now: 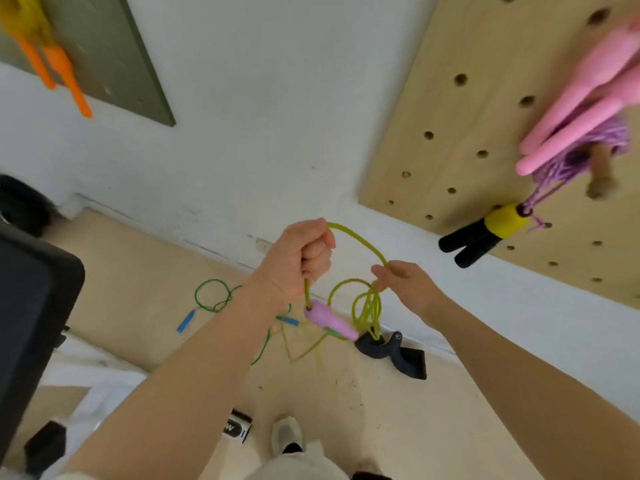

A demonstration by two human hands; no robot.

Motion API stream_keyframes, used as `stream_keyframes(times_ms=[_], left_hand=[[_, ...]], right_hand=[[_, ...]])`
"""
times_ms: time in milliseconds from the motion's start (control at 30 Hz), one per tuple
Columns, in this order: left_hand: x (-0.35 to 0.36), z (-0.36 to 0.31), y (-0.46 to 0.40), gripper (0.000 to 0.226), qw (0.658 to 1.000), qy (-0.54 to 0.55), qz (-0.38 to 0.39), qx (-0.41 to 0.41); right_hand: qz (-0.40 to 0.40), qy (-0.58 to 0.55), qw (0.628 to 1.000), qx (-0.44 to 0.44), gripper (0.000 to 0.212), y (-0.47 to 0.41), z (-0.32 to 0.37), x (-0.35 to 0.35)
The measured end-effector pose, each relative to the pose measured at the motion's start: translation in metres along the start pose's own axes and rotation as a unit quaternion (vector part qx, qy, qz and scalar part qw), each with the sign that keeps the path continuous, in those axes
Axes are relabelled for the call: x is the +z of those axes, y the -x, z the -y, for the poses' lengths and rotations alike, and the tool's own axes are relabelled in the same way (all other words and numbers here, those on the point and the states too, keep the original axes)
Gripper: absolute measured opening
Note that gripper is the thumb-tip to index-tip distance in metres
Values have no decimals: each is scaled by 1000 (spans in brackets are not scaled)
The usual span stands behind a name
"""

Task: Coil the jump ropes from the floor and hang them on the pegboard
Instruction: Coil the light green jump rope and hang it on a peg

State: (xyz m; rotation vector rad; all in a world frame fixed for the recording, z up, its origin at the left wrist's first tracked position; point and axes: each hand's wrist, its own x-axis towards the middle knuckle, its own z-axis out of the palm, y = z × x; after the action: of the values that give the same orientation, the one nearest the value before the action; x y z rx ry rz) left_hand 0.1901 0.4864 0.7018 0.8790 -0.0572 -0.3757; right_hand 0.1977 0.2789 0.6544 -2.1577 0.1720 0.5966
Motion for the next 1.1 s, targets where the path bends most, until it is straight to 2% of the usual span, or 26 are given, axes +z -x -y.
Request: stream_keyframes(times_ms=[100, 200, 267, 367, 467, 533, 633, 733, 800, 867, 933, 967, 1000, 1033, 1100], left_hand=[[38, 9, 3, 39, 997, 80, -5, 3], [72, 22, 7, 29, 996, 85, 3, 11], [90, 36, 12, 8, 999, 28, -19, -6], [114, 64, 23, 22, 989, -137, -25, -48], [155, 95, 41, 23, 942, -322, 18, -94], [187, 117, 56, 21, 900, -414, 50, -126], [224, 150, 82, 8, 861, -480, 109, -126], [249, 173, 104, 32, 859, -495, 96, -91], [257, 176, 116, 37, 865, -486, 84, -93], [261, 174, 126, 40, 877, -459, 91, -109], [264, 170, 132, 42, 870, -470, 88, -119], [266, 169, 134, 43, 857, -498, 69, -117], [265, 168, 133, 44, 841, -528, 34, -112], [262, 168, 132, 46, 827, -552, -11, -109], [252, 168, 128, 46, 787, -597, -82, -131]], right_hand=[[-17, -50, 998, 22, 28, 31, -17, -27], [-83, -178, 979, 56, 35, 63, -18, -54], [-112, -258, 956, 81, 47, 88, -17, -74], [-65, -361, 926, 86, 62, 132, -20, -100], [3, -363, 931, 45, 67, 173, -35, -117], [-1, -344, 939, 6, 63, 196, -49, -126], [-39, -383, 922, -46, 51, 230, -71, -140], [-71, -437, 893, -79, 41, 260, -95, -160], [-131, -428, 890, -81, 37, 277, -112, -175], [-226, -339, 910, -78, 33, 290, -131, -191], [-294, -139, 941, -96, 22, 299, -150, -205], [-302, -1, 947, -114, 18, 302, -159, -210], [-294, 146, 936, -124, 18, 305, -169, -215], [-287, 277, 910, -117, 20, 308, -180, -220], [-285, 399, 870, -62, 28, 317, -199, -230]])
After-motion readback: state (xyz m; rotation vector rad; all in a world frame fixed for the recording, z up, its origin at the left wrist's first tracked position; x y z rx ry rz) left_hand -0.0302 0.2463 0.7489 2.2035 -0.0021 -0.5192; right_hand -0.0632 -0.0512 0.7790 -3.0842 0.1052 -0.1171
